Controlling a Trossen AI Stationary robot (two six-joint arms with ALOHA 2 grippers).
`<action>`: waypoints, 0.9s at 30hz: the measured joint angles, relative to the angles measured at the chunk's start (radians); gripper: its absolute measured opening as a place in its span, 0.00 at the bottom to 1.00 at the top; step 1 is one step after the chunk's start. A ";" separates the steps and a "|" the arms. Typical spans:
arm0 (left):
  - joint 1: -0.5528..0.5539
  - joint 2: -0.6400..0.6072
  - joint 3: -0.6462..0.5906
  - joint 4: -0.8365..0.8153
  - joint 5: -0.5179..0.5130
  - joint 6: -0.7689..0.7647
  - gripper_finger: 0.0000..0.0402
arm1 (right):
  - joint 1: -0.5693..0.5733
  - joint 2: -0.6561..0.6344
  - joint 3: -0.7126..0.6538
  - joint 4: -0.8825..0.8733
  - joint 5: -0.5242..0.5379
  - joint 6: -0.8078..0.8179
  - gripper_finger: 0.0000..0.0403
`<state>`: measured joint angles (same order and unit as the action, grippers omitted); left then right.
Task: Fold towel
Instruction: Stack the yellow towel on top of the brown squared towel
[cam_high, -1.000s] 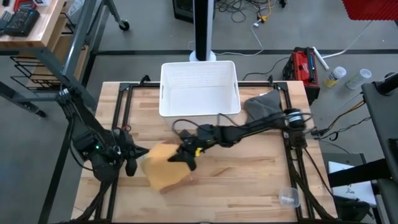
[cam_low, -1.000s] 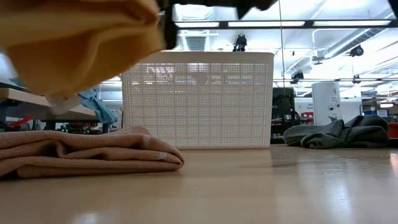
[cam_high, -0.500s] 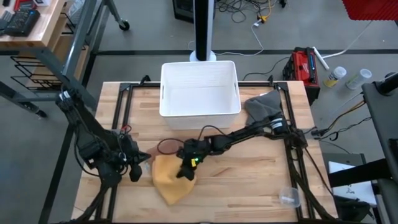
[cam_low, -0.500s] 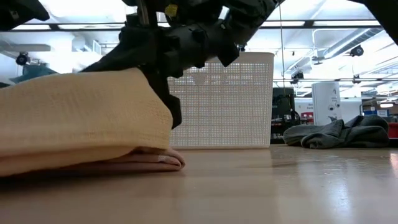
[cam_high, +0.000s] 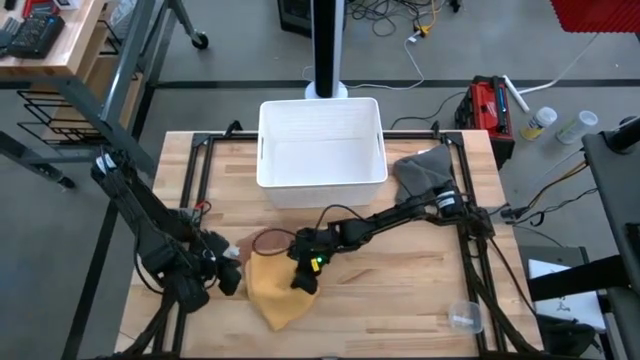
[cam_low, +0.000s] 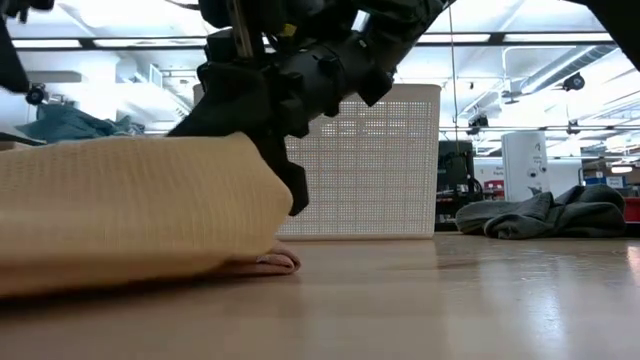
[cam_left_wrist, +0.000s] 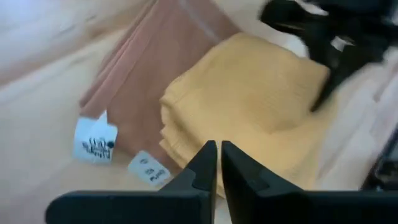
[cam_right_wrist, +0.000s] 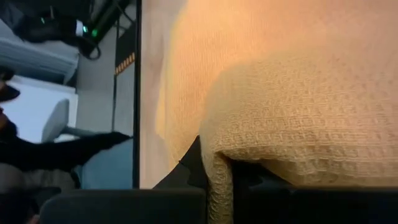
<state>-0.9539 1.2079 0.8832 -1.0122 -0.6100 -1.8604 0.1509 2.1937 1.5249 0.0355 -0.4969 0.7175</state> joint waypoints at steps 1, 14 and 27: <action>0.002 0.008 -0.012 0.006 0.000 -0.037 0.04 | 0.005 0.000 0.000 -0.003 0.001 -0.007 0.02; 0.015 0.058 -0.205 0.274 0.067 -0.274 0.46 | 0.017 0.000 0.000 -0.002 0.027 -0.074 0.02; 0.092 0.096 -0.349 0.661 0.077 -0.206 0.68 | 0.017 0.000 0.000 -0.001 0.027 -0.093 0.02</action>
<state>-0.8623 1.3038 0.5344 -0.3510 -0.5335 -2.0665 0.1680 2.1937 1.5249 0.0345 -0.4698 0.6247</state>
